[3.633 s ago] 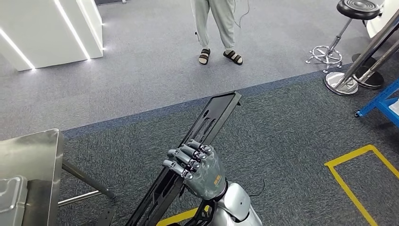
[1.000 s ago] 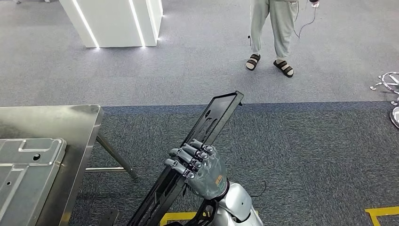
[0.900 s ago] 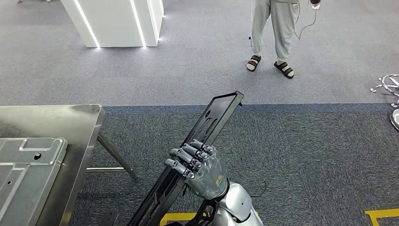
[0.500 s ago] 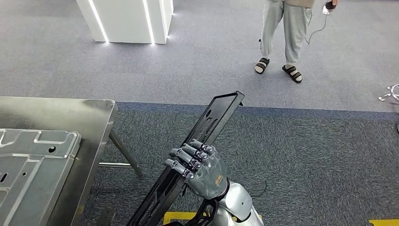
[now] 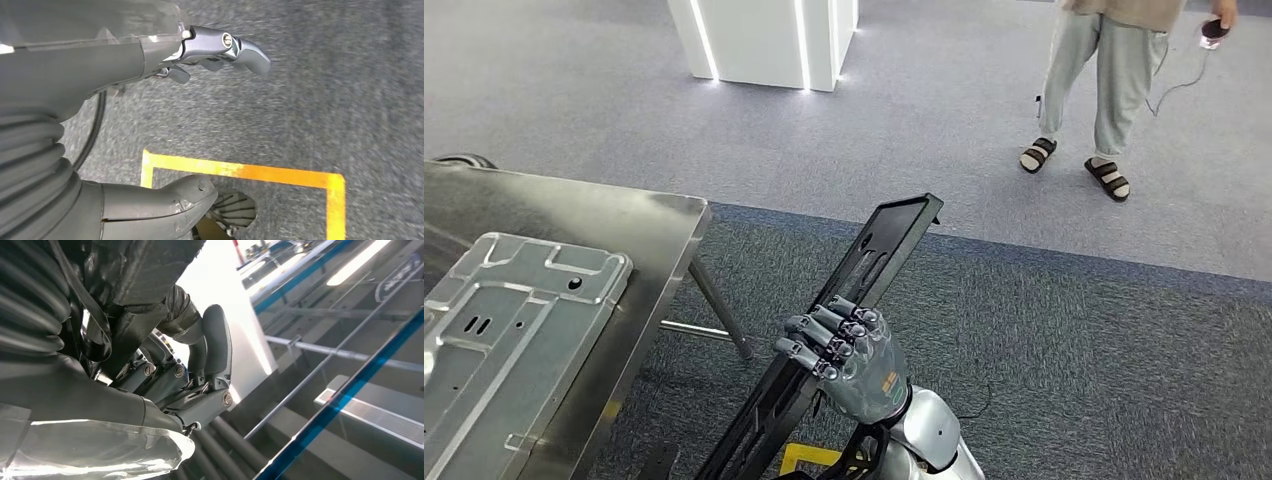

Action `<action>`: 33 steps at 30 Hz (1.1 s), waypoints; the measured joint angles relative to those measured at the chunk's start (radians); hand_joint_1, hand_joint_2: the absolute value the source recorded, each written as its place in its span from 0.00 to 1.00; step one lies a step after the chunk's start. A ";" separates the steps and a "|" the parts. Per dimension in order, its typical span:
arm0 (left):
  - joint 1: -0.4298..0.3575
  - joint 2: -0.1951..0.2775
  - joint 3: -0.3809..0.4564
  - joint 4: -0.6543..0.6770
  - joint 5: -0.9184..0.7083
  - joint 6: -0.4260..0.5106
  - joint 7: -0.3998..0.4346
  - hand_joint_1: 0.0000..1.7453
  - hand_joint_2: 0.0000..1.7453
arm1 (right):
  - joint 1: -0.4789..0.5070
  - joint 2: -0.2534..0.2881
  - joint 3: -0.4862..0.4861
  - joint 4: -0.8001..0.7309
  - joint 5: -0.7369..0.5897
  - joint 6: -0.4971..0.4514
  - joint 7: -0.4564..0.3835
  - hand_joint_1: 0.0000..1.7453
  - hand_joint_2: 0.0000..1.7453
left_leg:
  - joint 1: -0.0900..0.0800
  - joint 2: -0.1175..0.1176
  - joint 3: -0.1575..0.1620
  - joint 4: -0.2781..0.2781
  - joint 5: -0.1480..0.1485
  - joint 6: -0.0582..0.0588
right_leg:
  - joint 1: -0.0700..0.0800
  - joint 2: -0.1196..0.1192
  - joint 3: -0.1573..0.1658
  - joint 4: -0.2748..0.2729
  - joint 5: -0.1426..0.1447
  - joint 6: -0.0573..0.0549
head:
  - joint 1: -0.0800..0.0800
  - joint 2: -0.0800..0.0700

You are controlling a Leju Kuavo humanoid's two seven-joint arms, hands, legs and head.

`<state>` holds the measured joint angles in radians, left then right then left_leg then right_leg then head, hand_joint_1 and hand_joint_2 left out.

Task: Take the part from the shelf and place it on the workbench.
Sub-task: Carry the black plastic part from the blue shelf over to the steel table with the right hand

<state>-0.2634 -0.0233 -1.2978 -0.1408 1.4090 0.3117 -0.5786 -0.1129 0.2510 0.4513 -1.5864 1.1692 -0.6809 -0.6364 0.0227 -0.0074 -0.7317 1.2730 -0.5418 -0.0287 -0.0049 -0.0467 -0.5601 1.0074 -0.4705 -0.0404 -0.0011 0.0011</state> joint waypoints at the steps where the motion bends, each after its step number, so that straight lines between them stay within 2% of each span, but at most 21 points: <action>1: 0.001 0.000 0.000 0.000 0.000 0.000 0.000 0.00 1.00 | 0.000 0.000 0.000 0.000 0.000 0.000 0.000 1.00 1.00 | 0.000 0.005 0.019 -0.037 0.026 0.000 | 0.000 -0.011 0.001 0.001 -0.002 0.002 | 0.000 0.000; 4: -0.001 0.000 0.000 0.000 0.000 0.000 0.000 0.00 1.00 | 0.000 0.000 0.000 0.000 0.000 0.000 0.000 1.00 1.00 | -0.006 0.046 0.115 -0.219 0.102 0.010 | 0.005 -0.040 0.006 0.007 -0.013 0.013 | 0.000 0.000; 6: -0.002 0.000 0.000 0.000 0.000 0.000 -0.001 0.00 1.00 | 0.000 0.000 0.000 0.000 0.001 0.000 0.000 1.00 1.00 | -0.013 0.057 0.134 -0.260 0.107 0.024 | 0.009 -0.054 0.009 0.009 -0.018 0.023 | 0.000 0.000; 8: 0.001 0.001 0.000 0.000 0.001 0.000 -0.001 0.00 1.00 | -0.001 0.000 0.000 0.000 0.001 0.000 0.000 1.00 1.00 | -0.013 0.038 0.133 -0.264 0.110 0.036 | 0.008 -0.064 0.013 0.008 -0.021 0.035 | 0.000 0.000; 9: 0.001 0.001 0.000 0.000 0.001 0.000 -0.001 0.00 1.00 | -0.001 0.000 0.000 -0.001 0.001 0.000 0.000 1.00 1.00 | -0.011 0.028 0.135 -0.268 0.112 0.042 | 0.006 -0.055 0.012 0.016 -0.030 0.041 | 0.000 0.000; 11: -0.001 0.000 0.000 0.000 0.001 -0.001 -0.002 0.00 1.00 | 0.000 0.000 -0.001 -0.001 0.001 0.000 0.000 1.00 1.00 | -0.007 0.009 0.139 -0.274 0.117 0.054 | 0.001 -0.009 -0.017 0.087 -0.076 0.049 | 0.000 0.000; 12: -0.003 0.000 0.000 0.000 0.001 -0.001 -0.002 0.00 1.00 | 0.000 0.000 -0.001 -0.001 0.001 0.000 0.000 1.00 1.00 | -0.008 0.000 0.139 -0.275 0.117 0.057 | -0.001 0.017 -0.049 0.153 -0.109 0.049 | 0.001 0.000; 14: -0.003 0.000 0.000 0.000 0.001 -0.001 -0.002 0.00 1.00 | 0.001 -0.001 -0.002 0.000 0.001 0.000 0.000 1.00 1.00 | -0.011 -0.021 0.138 -0.274 0.117 0.061 | -0.001 0.040 -0.116 0.276 -0.150 0.049 | 0.000 0.000; 15: -0.003 0.000 0.000 0.000 0.001 -0.001 -0.002 0.00 1.00 | 0.001 -0.001 -0.002 0.000 0.001 0.000 0.000 1.00 1.00 | -0.012 -0.034 0.138 -0.272 0.116 0.061 | -0.001 0.043 -0.132 0.295 -0.142 0.047 | 0.000 0.000; 16: -0.003 0.000 0.000 0.000 0.001 -0.001 -0.002 0.00 1.00 | 0.001 -0.001 -0.002 0.000 0.001 0.000 0.000 1.00 1.00 | -0.012 -0.048 0.138 -0.270 0.116 0.061 | -0.001 0.046 -0.129 0.276 -0.115 0.045 | 0.000 0.000; 18: -0.003 0.000 0.000 0.000 0.000 -0.002 -0.002 0.00 1.00 | 0.002 -0.001 -0.002 0.000 0.002 0.000 -0.001 1.00 1.00 | -0.012 -0.075 0.138 -0.264 0.114 0.059 | -0.001 0.068 -0.082 0.158 -0.035 0.037 | 0.000 0.000; 19: -0.004 -0.002 0.000 0.000 0.000 -0.002 -0.002 0.00 1.00 | 0.002 -0.001 -0.002 0.000 0.003 0.000 -0.001 1.00 1.00 | -0.013 -0.086 0.136 -0.260 0.112 0.056 | -0.002 0.094 -0.057 0.098 -0.009 0.033 | 0.000 0.000; 21: -0.003 -0.006 0.000 0.000 0.000 -0.003 -0.002 0.00 1.00 | 0.002 -0.001 -0.002 0.000 0.004 0.000 -0.001 1.00 1.00 | -0.010 -0.106 0.129 -0.256 0.111 0.046 | 0.000 0.128 -0.033 0.037 0.008 0.028 | 0.000 0.000; 22: -0.003 -0.007 0.000 0.000 0.000 -0.003 -0.002 0.00 1.00 | 0.002 -0.001 -0.002 -0.001 0.004 0.000 -0.001 1.00 1.00 | -0.008 -0.116 0.126 -0.257 0.111 0.038 | 0.002 0.132 -0.031 0.030 0.005 0.026 | 0.000 0.000; 23: -0.003 -0.007 0.000 0.001 0.000 -0.003 -0.002 0.00 1.00 | 0.002 -0.001 -0.002 -0.001 0.005 0.000 -0.001 1.00 1.00 | -0.005 -0.127 0.124 -0.260 0.113 0.031 | 0.002 0.120 -0.028 0.026 0.007 0.023 | 0.000 0.000; 24: -0.002 -0.007 0.000 0.001 0.000 -0.003 -0.003 0.00 1.00 | 0.002 0.000 -0.002 -0.001 0.005 0.000 -0.001 1.00 1.00 | -0.004 -0.122 0.121 -0.257 0.111 0.026 | 0.001 0.108 -0.024 0.019 0.010 0.018 | 0.000 0.000; 25: -0.003 -0.007 0.000 0.001 0.000 -0.003 -0.003 0.00 1.00 | 0.003 0.000 -0.002 -0.001 0.005 0.000 -0.001 1.00 1.00 | -0.005 -0.103 0.113 -0.241 0.100 0.021 | -0.001 0.094 -0.019 0.012 0.013 0.013 | 0.000 0.000; 28: -0.007 -0.009 0.000 0.001 0.000 -0.003 -0.003 0.00 1.00 | 0.004 0.001 -0.002 0.000 0.006 0.000 -0.001 1.00 1.00 | -0.007 -0.017 0.039 -0.088 0.019 0.011 | -0.001 0.050 -0.010 0.000 0.015 0.003 | 0.000 0.000; 30: -0.006 -0.009 0.000 0.001 0.000 -0.003 -0.002 0.00 1.00 | 0.004 0.001 -0.002 0.000 0.006 0.000 -0.001 1.00 1.00 | -0.004 -0.001 -0.012 0.012 -0.015 0.005 | 0.002 0.023 -0.010 0.001 0.011 0.001 | 0.000 0.000; 31: -0.004 -0.009 0.000 0.001 0.000 -0.003 -0.002 0.00 1.00 | 0.004 0.001 -0.002 0.000 0.006 0.000 -0.001 1.00 1.00 | -0.003 0.002 -0.011 0.011 -0.004 0.002 | 0.002 0.010 -0.010 0.002 0.009 0.003 | 0.000 0.000; 33: -0.002 -0.008 0.000 0.001 -0.001 -0.002 -0.001 0.00 1.00 | 0.004 0.001 -0.002 0.001 0.006 0.000 -0.001 1.00 1.00 | -0.002 0.017 0.048 -0.096 0.057 0.001 | 0.001 -0.014 -0.009 0.008 0.003 0.007 | 0.000 0.000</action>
<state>-0.2652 -0.0316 -1.2982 -0.1396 1.4082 0.3093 -0.5799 -0.1088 0.2518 0.4490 -1.5858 1.1748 -0.6806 -0.6374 0.0207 0.0091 -0.6836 1.1765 -0.4846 -0.0274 -0.0038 -0.0607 -0.5690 1.0152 -0.4679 -0.0330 -0.0010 0.0011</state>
